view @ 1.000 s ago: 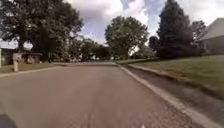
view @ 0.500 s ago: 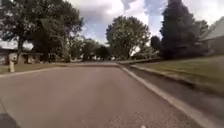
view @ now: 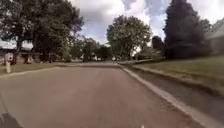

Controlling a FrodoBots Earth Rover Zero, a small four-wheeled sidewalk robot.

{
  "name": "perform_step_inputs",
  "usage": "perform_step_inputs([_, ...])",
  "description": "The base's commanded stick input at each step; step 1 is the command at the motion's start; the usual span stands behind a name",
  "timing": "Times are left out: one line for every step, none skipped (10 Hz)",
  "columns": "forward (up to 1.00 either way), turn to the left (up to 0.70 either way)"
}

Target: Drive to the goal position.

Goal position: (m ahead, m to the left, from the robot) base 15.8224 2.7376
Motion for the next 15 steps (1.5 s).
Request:
perform_step_inputs([1.0, 0.0])
perform_step_inputs([1.0, 0.0])
perform_step_inputs([1.0, 0.0])
perform_step_inputs([1.0, 0.0])
perform_step_inputs([1.0, -0.26])
perform_step_inputs([1.0, -0.39])
perform_step_inputs([1.0, -0.16])
perform_step_inputs([1.0, 0.0])
perform_step_inputs([1.0, 0.0])
perform_step_inputs([1.0, 0.0])
perform_step_inputs([1.0, 0.0])
perform_step_inputs([1.0, 0.0])
perform_step_inputs([1.0, 0.0])
perform_step_inputs([1.0, 0.0])
perform_step_inputs([1.0, 0.0])
